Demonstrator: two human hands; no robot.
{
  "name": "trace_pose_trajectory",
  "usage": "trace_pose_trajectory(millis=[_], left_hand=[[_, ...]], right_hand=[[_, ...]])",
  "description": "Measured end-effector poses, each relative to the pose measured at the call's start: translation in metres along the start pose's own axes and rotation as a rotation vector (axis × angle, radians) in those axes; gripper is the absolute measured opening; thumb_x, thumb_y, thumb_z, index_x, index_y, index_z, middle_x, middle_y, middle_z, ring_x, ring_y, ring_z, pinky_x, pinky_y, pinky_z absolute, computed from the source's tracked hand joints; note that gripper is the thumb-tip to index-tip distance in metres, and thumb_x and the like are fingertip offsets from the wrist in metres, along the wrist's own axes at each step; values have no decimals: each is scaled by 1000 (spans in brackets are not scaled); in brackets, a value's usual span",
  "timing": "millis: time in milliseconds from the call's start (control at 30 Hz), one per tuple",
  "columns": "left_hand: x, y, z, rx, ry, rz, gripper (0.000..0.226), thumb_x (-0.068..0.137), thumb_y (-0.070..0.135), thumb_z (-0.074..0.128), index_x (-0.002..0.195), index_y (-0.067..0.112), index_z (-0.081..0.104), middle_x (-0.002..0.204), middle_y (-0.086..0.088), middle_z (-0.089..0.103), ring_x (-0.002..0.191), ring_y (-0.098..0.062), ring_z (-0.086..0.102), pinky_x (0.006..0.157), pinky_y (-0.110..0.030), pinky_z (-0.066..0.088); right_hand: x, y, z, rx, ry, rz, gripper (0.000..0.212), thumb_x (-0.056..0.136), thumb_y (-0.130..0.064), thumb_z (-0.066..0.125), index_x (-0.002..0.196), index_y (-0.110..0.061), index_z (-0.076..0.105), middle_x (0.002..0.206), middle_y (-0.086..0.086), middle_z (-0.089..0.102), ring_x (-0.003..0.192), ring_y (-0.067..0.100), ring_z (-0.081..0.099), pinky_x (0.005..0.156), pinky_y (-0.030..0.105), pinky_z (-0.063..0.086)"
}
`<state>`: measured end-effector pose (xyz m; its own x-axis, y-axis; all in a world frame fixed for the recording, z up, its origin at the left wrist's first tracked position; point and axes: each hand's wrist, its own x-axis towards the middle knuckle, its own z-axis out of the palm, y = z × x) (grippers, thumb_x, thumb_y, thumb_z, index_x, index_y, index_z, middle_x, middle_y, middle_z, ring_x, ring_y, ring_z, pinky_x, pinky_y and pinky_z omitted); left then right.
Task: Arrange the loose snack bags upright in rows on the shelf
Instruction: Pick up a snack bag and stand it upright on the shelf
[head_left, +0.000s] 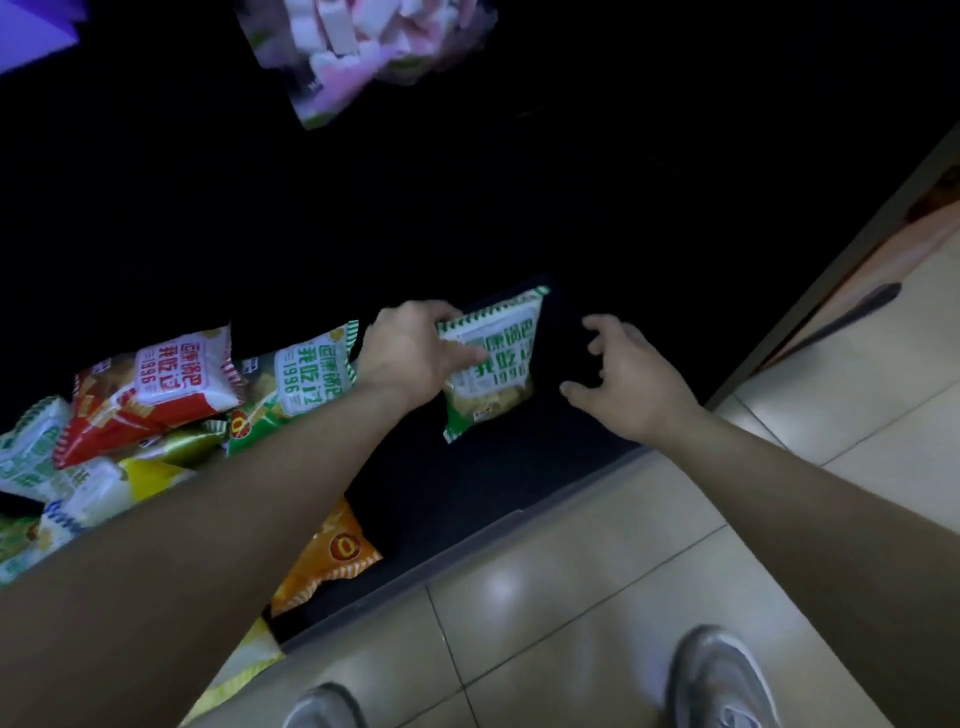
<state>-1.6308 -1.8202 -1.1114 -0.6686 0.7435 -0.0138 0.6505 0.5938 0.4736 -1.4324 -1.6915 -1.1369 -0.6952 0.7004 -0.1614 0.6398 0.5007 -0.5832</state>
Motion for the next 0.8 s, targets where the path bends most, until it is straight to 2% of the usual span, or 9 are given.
trace_pose_trajectory(millis=[100,167,267,367,467,533,600,667,800], left_hand=[[46,18,15,-77,78,-1,68,79,54,75,136,23,56,113,-5,67,85,-14,54,67,-28,40],[74,28,29,-132,98,-9,67,81,49,76,137,19,56,124,-7,65,99,-20,60,72,-27,39],[114,37,53,-211,116,-28,68,81,46,77,139,17,54,131,-9,62,115,-27,60,77,-29,42],[146,41,75,-259,109,-70,69,78,45,79,137,16,56,126,-9,65,110,-26,63,76,-28,45],[168,44,96,-315,125,-96,61,81,38,80,133,18,57,122,-9,66,103,-23,66,75,-28,51],[176,49,107,-347,188,-104,58,83,32,78,134,18,54,128,-9,59,108,-22,62,77,-26,50],[177,52,114,-307,235,-89,66,83,22,78,139,19,45,139,-8,44,111,-18,52,82,-25,45],[174,52,117,-239,220,-43,71,81,16,78,141,21,39,141,-8,35,108,-18,49,85,-30,48],[170,46,118,15,270,187,42,88,13,68,125,16,49,129,-11,42,102,-32,56,73,-37,47]], right_hand=[[4,27,0,-89,-103,46,80,89,-42,68,152,-22,23,142,8,42,117,24,54,96,42,50],[5,41,7,-129,-177,58,79,90,-43,66,152,-24,22,140,7,43,119,23,53,98,41,49],[9,57,24,-152,-260,68,76,89,-46,62,151,-29,20,142,4,40,122,23,51,99,44,49],[16,69,39,-132,-282,70,70,90,-47,57,148,-36,20,144,0,36,124,22,49,99,49,48],[18,76,47,-132,-288,45,62,96,-41,54,150,-30,25,144,0,36,123,21,50,99,42,48],[18,77,49,-143,-283,29,60,97,-41,53,150,-30,26,143,-2,36,121,21,50,98,41,48],[18,78,49,-146,-278,32,60,97,-42,53,149,-31,27,142,-3,37,121,21,51,98,42,48],[17,79,46,-140,-277,38,60,96,-42,54,149,-32,27,141,-4,38,120,20,51,98,43,48],[11,81,43,-140,-278,38,60,97,-41,53,149,-31,27,142,-4,39,122,17,50,97,37,48]])
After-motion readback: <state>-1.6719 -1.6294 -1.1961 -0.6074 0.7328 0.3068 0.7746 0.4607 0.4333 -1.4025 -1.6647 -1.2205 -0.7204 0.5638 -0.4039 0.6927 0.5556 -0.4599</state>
